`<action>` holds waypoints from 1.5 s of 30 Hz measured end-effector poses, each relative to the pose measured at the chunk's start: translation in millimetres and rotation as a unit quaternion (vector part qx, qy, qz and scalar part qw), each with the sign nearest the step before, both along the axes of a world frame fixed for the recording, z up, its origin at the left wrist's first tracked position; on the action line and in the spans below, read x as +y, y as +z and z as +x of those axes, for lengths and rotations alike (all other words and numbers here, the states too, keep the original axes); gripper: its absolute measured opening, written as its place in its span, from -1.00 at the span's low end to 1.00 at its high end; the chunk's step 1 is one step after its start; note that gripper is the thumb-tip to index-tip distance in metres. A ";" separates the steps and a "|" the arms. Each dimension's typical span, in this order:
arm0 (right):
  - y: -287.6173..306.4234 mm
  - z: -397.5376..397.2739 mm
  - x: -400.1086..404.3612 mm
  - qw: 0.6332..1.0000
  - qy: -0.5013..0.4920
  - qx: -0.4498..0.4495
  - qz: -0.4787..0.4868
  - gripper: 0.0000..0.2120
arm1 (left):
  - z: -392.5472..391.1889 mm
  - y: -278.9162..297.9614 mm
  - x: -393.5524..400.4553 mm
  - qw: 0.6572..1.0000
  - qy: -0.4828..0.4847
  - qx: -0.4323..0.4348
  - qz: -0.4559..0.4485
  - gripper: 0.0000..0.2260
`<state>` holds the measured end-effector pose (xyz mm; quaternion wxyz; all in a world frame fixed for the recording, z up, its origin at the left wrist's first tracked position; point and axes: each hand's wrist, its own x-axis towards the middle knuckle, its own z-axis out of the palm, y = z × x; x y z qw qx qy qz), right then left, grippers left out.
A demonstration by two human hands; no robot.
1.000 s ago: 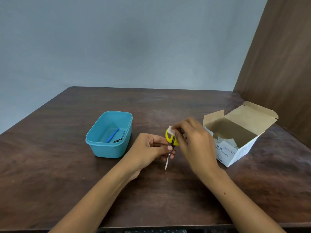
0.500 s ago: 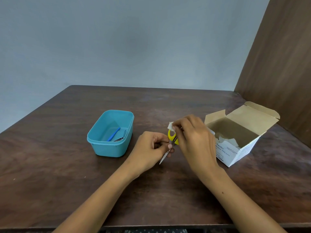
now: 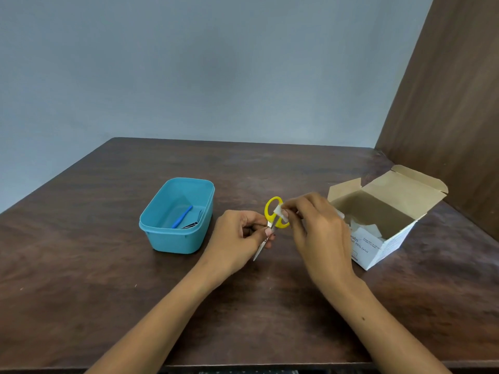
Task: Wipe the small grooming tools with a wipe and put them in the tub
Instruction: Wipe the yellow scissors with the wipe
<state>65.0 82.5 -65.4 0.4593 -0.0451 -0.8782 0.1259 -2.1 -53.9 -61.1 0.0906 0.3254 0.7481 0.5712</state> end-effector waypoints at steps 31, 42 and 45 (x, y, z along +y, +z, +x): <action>3.9 -8.4 12.4 0.993 0.035 -0.038 -0.103 -0.91 | -4.9 -3.9 -1.0 0.946 0.059 0.309 -0.076 -0.90; 0.4 -5.2 15.8 0.936 0.084 -0.098 -0.328 -0.81 | -5.5 -1.3 -0.1 0.992 0.073 0.102 0.000 -0.78; 1.1 -4.4 8.3 0.889 0.129 -0.057 -0.435 -0.81 | -4.1 1.8 1.6 0.997 0.047 -0.030 0.060 -0.79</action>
